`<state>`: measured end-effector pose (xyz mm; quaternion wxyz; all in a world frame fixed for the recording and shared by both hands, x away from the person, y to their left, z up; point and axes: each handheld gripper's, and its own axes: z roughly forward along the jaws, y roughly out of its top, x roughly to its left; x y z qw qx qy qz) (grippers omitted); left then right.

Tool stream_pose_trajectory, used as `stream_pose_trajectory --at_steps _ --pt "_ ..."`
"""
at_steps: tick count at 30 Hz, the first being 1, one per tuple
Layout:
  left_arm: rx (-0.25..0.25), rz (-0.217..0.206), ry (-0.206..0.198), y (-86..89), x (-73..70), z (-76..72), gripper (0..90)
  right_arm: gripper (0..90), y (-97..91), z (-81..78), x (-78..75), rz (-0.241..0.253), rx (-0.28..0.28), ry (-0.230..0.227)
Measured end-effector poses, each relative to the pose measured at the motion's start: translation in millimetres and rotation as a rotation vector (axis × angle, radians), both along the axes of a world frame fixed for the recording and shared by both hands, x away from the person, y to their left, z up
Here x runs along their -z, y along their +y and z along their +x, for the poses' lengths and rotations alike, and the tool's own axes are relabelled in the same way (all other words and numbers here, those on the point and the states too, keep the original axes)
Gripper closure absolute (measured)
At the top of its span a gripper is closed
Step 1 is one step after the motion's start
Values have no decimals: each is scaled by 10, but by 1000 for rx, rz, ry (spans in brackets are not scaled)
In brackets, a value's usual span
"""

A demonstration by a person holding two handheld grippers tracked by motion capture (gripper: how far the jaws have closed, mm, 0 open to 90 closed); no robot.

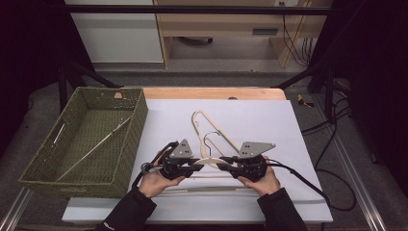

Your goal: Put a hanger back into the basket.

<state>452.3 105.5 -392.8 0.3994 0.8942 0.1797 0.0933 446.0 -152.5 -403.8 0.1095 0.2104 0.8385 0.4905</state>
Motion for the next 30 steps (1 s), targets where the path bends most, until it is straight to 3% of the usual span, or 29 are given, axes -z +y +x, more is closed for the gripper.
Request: stream_pose_trajectory --at_steps 3,9,12,20,22,30 --pt "14 5 7 -21 -5 -20 805 648 0 7 1 -6 23 -12" --pt "21 -41 66 -36 2 -40 856 556 1 22 25 -5 54 -28" --pt "8 -40 46 -34 -19 -59 859 544 -19 18 8 1 74 -43" --pt "-70 -111 9 92 -137 -78 861 351 -207 13 -63 57 181 -84" --pt "-88 -122 -1 135 -172 -77 860 284 -289 12 -81 72 231 -93" --pt "-168 -147 -25 288 -271 -55 860 148 -552 21 -57 113 331 -72"
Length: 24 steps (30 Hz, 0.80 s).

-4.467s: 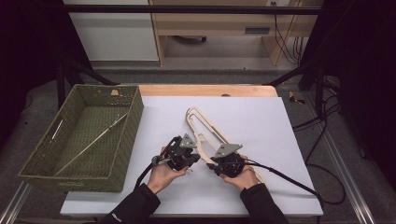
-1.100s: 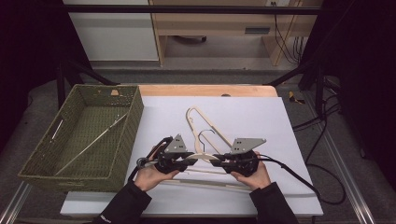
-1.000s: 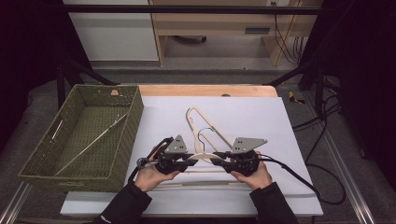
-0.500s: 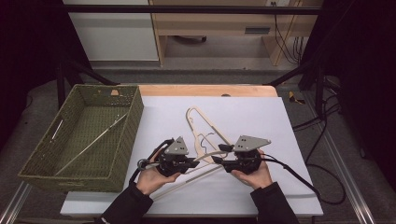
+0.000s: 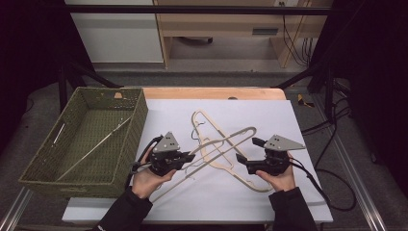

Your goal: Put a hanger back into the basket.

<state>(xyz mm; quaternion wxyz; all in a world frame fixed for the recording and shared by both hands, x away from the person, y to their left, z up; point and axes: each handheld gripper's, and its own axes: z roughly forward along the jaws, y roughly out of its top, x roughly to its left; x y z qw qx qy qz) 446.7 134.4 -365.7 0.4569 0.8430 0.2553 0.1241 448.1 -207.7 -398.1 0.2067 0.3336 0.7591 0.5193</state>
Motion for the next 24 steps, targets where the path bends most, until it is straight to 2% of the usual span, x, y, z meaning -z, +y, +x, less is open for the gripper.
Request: stream_pose_trajectory --at_steps 4,11,17,24 --pt "-34 -25 -19 93 -97 -10 860 109 -117 -32 27 19 29 3" --pt "-57 -65 -69 225 -361 -106 860 81 -294 -94 25 52 88 6" --pt "-77 -73 -107 339 -643 -149 860 60 -328 -117 13 56 100 8" --pt "-95 -87 -142 579 -976 -175 860 53 -352 -127 4 58 114 -1"
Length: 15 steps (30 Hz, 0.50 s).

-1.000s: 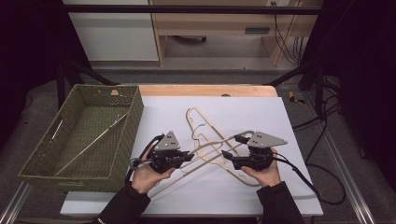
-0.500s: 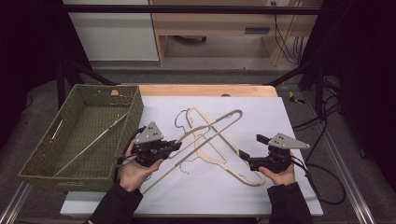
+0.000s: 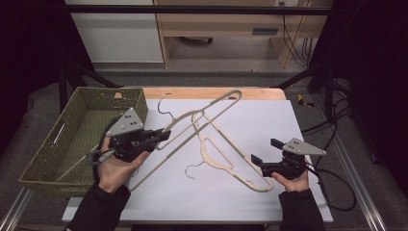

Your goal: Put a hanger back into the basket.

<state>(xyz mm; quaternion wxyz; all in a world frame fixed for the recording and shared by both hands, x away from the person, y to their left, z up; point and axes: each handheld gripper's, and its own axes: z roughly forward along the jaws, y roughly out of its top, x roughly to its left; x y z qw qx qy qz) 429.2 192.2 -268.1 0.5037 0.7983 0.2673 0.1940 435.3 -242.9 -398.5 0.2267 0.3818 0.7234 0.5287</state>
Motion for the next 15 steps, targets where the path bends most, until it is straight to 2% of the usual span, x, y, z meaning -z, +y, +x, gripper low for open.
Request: stream_pose_trajectory --at_steps 4,6,11,12,15 --pt "-27 14 -31 176 -195 9 860 47 -14 -5 -4 9 4 0" --pt "-43 22 -41 258 -266 25 860 47 -29 5 4 -5 3 -14" --pt "-74 29 -73 499 -403 85 860 46 -29 -5 1 2 8 -2" --pt "-77 29 -69 533 -420 92 860 46 -35 -4 2 1 5 -5" --pt "-104 52 -81 677 -491 142 860 46 -37 -4 2 4 8 -2"
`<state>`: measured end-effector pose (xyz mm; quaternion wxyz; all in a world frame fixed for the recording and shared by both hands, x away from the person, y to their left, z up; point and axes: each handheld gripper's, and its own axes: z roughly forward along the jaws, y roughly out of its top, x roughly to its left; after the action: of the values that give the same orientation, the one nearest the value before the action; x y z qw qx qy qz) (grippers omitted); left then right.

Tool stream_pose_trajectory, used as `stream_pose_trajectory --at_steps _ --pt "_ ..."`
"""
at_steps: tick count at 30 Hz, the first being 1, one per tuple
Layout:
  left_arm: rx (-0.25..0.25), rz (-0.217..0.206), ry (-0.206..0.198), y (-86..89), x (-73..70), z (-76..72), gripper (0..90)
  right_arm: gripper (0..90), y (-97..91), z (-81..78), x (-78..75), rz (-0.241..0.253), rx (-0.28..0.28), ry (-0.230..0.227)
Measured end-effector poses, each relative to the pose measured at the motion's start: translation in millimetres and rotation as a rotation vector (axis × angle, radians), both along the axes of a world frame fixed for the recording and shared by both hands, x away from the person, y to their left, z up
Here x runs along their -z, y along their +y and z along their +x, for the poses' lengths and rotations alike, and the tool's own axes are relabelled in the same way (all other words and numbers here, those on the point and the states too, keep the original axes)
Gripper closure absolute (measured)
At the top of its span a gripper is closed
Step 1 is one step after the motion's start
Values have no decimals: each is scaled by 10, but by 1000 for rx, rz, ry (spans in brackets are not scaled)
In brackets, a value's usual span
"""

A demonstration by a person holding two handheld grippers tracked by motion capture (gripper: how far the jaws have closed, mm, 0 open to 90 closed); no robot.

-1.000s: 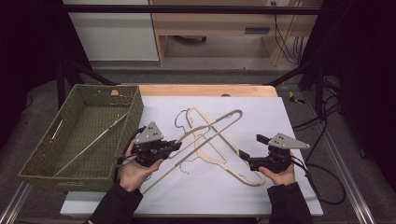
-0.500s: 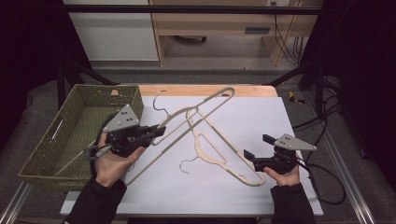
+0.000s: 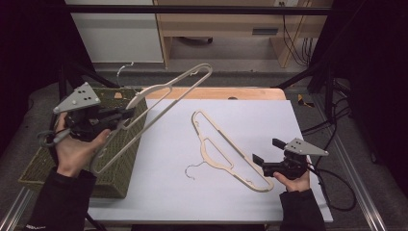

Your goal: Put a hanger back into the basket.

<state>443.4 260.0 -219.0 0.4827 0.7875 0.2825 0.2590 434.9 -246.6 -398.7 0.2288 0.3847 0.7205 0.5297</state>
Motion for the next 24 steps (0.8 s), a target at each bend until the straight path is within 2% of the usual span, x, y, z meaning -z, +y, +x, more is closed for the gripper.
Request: stream_pose_trajectory --at_steps 5,13,21,24 --pt "-56 39 -5 228 -46 99 860 46 -1 3 3 1 1 0" --pt "-118 76 -6 649 -5 205 859 46 -4 5 8 7 0 10" --pt "-179 92 8 1021 159 285 859 46 -5 4 10 5 -4 13" --pt "-199 113 17 1126 241 300 859 46 -5 4 10 6 -1 11"
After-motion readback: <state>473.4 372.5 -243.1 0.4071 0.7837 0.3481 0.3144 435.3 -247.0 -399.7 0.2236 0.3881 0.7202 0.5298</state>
